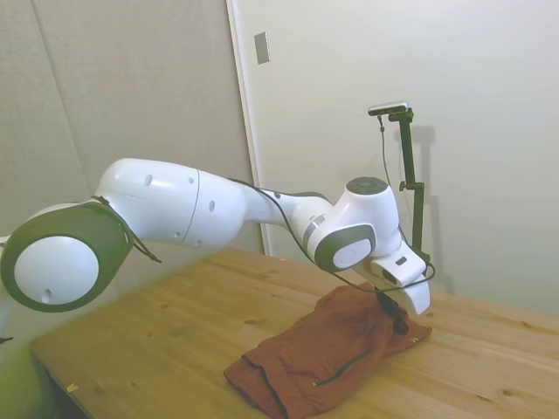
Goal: Unfold the shorts
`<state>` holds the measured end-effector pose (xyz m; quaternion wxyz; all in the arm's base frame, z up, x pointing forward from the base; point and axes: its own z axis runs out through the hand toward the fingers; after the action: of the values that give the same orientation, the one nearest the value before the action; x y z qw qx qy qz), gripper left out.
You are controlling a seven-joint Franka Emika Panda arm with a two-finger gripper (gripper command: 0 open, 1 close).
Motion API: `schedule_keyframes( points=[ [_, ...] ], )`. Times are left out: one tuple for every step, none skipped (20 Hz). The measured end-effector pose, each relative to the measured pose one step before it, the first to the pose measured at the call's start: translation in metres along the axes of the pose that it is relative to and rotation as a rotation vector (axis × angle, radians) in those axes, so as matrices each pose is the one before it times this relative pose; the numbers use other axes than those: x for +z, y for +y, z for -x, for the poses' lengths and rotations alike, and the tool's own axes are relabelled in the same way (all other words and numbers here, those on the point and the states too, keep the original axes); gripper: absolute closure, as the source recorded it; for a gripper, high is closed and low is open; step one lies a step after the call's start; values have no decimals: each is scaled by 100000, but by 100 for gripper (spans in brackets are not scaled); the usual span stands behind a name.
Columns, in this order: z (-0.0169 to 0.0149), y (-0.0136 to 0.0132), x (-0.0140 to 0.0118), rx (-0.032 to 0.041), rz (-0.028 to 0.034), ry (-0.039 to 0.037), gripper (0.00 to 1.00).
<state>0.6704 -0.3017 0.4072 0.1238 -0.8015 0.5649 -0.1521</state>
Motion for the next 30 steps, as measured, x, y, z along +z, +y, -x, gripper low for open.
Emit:
schedule_keyframes(
  points=[
    [734, -306, -1039, -1333, -921, -279, 100],
    [892, -370, -1117, -1395, -912, -264, 100],
    [982, -427, -1054, -1245, -915, -265, 100],
    [1000, -431, -1025, -1127, -898, -238, 100],
    [1142, -601, -959, -1363, -959, -281, 100],
    [1145, -715, -873, -1650, -966, -197, 100],
    [1142, -797, -767, -1768, -887, -135, 100],
    [1498, -1123, -817, -2279, -1046, -252, 100],
    [1086, -935, -443, -1569, -524, -22, 100],
    [877, -877, -307, -902, -260, 137, 100],
    [816, -810, -46, -698, -29, -67, 100],
    [743, -771, 106, -723, 132, -128, 100],
    [569, -711, 100, -285, 213, 86, 100],
    [660, -866, 55, -412, 44, -21, 100],
    [694, -986, -115, -399, -213, -247, 100],
    [804, -1063, -146, -754, -249, -190, 100],
    [808, -1060, -187, -624, -440, 34, 100],
    [895, -995, -34, -765, -251, -152, 100],
    [839, -887, 66, -669, -73, -117, 100],
    [808, -808, 227, -649, 185, -211, 100],
    [815, -791, 351, -617, 123, -292, 100],
    [767, -768, 453, -288, 194, -522, 100],
    [704, -699, 497, -428, 255, -881, 100],
    [672, -743, 447, -519, 12, -514, 100],
    [645, -755, 446, -203, -90, -689, 100],
    [621, -742, 316, -323, -17, -556, 100],
    [563, -705, 264, -372, 126, -343, 100],
    [667, -661, 358, -283, 196, -454, 100],
    [598, -511, 413, -482, 345, -122, 100],
    [586, -341, 635, -516, 783, -206, 100]
  ],
)
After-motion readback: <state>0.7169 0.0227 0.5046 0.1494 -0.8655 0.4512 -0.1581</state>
